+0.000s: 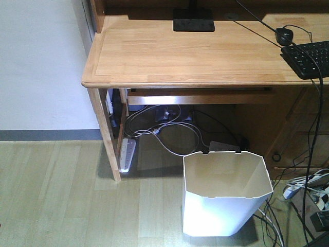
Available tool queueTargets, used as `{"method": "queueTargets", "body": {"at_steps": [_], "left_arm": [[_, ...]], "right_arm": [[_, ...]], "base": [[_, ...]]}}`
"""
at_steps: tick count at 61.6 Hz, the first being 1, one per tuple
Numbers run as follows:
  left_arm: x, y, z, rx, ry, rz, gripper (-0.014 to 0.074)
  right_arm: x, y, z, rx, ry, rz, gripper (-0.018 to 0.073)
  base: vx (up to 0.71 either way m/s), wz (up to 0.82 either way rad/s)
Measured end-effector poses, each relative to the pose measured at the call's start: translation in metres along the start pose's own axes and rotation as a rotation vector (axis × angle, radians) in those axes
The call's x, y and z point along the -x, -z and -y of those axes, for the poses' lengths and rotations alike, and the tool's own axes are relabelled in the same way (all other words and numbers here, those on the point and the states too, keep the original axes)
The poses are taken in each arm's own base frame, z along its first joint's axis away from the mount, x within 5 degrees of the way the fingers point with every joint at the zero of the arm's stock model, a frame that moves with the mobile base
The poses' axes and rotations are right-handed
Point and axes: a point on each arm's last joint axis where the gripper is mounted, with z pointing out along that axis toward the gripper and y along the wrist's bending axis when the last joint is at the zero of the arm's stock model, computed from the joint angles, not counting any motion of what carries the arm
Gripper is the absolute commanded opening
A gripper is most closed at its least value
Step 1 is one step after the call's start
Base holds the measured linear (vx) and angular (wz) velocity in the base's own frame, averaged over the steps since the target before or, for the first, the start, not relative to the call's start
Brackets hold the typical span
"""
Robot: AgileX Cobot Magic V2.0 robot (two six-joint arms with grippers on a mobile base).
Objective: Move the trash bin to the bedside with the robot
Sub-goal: 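Move the right gripper above the white trash bin's rim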
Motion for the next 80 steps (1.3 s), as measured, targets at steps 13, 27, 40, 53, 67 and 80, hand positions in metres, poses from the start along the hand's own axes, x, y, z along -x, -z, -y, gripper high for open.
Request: {"method": "queueTargets", "body": {"at_steps": [13,27,40,53,67,80], "left_arm": [[0.0,0.0,0.0,0.0,0.0,0.0,-0.0006],[0.0,0.0,0.0,0.0,0.0,0.0,-0.0006],[0.0,0.0,0.0,0.0,0.0,0.0,-0.0006],[0.0,0.0,0.0,0.0,0.0,0.0,-0.0006],[0.0,0.0,0.0,0.0,0.0,0.0,-0.0006],[0.0,0.0,0.0,0.0,0.0,0.0,-0.0006]], "right_arm": [[0.0,0.0,0.0,0.0,0.0,0.0,-0.0011],[0.0,0.0,0.0,0.0,0.0,0.0,-0.0011],[0.0,0.0,0.0,0.0,0.0,0.0,-0.0011],[0.001,0.0,0.0,0.001,0.0,0.009,-0.0011],[0.012,0.001,-0.001,0.007,-0.004,0.119,-0.0011],[0.043,-0.007,0.0,0.0,-0.005,0.006,-0.0011]], "base": [[0.0,0.0],[0.0,0.0],[0.0,0.0],[0.0,0.0],[0.0,0.0],[0.0,0.0]]}}
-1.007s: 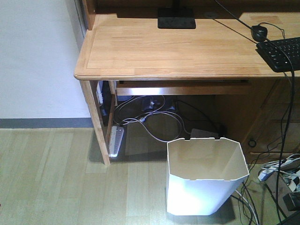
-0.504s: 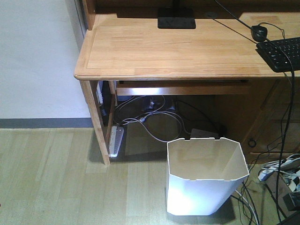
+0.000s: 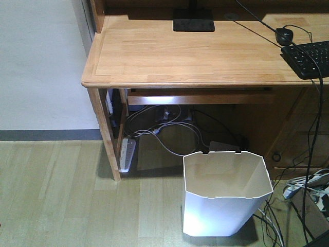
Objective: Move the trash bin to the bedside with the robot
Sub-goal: 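Move the right gripper above the white trash bin's rim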
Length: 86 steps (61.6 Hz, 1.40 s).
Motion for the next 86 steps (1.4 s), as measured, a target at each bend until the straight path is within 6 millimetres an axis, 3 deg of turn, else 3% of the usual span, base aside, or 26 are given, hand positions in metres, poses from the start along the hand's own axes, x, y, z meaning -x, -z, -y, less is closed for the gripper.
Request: {"method": "queueTargets", "body": {"at_steps": [9,21,46,57,73,79,86], "left_arm": [[0.0,0.0,0.0,0.0,0.0,0.0,-0.0006],[0.0,0.0,0.0,0.0,0.0,0.0,-0.0006],[0.0,0.0,0.0,0.0,0.0,0.0,-0.0006],[0.0,0.0,0.0,0.0,0.0,0.0,-0.0006],[0.0,0.0,0.0,0.0,0.0,0.0,-0.0006],[0.0,0.0,0.0,0.0,0.0,0.0,-0.0006],[0.0,0.0,0.0,0.0,0.0,0.0,-0.0006]], "right_arm": [[0.016,-0.02,0.001,-0.007,0.0,-0.185,-0.0011],[0.014,-0.041,0.001,-0.012,0.003,-0.387,-0.0011],[-0.002,-0.044,0.002,-0.028,-0.029,-0.586,0.0017],[-0.006,-0.041,0.003,-0.042,-0.005,-0.649,0.0165],[-0.011,-0.037,0.006,-0.069,0.005,-0.714,0.0525],[-0.011,-0.036,0.006,-0.071,0.009,-0.718,0.0596],[-0.011,-0.036,0.006,-0.072,0.013,-0.718,0.0606]], "base": [[0.0,0.0],[0.0,0.0],[0.0,0.0],[0.0,0.0],[0.0,0.0],[0.0,0.0],[0.0,0.0]]}}
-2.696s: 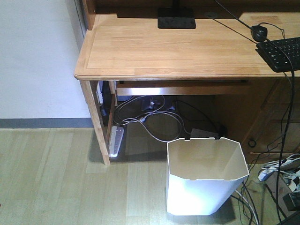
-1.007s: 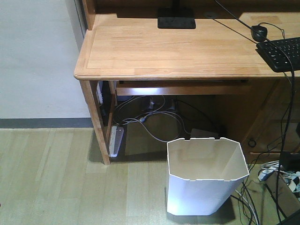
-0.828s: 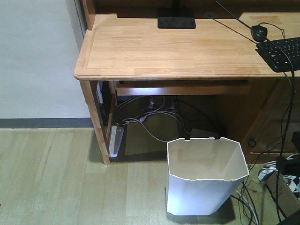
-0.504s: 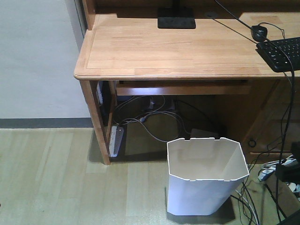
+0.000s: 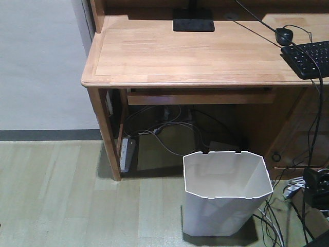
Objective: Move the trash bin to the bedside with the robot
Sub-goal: 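Move the right gripper above the white trash bin's rim, then lower the right gripper and grasp the white bin's rim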
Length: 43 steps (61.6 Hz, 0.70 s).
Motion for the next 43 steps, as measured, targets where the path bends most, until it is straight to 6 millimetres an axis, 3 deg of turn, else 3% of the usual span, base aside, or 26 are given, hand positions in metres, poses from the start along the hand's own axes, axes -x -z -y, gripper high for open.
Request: {"method": "queueTargets", "body": {"at_steps": [12,21,43], "left_arm": [[0.0,0.0,0.0,0.0,0.0,0.0,-0.0006],[0.0,0.0,0.0,0.0,0.0,0.0,-0.0006],[0.0,0.0,0.0,0.0,0.0,0.0,-0.0006]], "right_arm": [[0.005,0.001,0.0,0.004,-0.052,0.002,0.058],[0.026,-0.003,-0.001,-0.002,-0.062,-0.061,0.058],[0.068,-0.048,-0.004,-0.012,-0.032,-0.255,0.058]], "base": [[0.0,0.0],[0.0,0.0],[0.0,0.0]]}}
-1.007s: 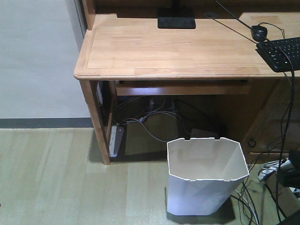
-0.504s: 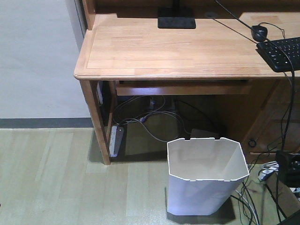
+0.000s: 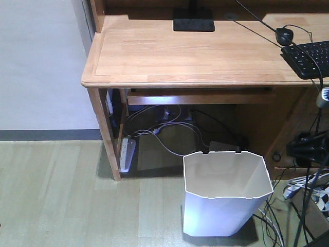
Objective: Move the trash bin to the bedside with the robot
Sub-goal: 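Lower the right gripper and grasp the white bin's rim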
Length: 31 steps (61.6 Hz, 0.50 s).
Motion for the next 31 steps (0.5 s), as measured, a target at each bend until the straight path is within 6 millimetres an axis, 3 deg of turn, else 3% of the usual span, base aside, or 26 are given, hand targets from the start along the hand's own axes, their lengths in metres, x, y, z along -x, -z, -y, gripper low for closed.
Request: {"method": "queueTargets", "body": {"at_steps": [16,23,31], "left_arm": [[0.0,0.0,0.0,0.0,0.0,0.0,-0.0006],[0.0,0.0,0.0,0.0,0.0,0.0,-0.0006],[0.0,0.0,0.0,0.0,0.0,0.0,-0.0006]], "right_arm": [[0.021,-0.042,0.03,-0.007,-0.057,-0.143,0.058],[0.025,-0.068,0.047,0.05,-0.107,-0.203,0.058],[0.021,-0.102,0.056,0.107,-0.04,-0.27,0.058]], "base": [[0.0,0.0],[0.0,0.0],[0.0,0.0]]}}
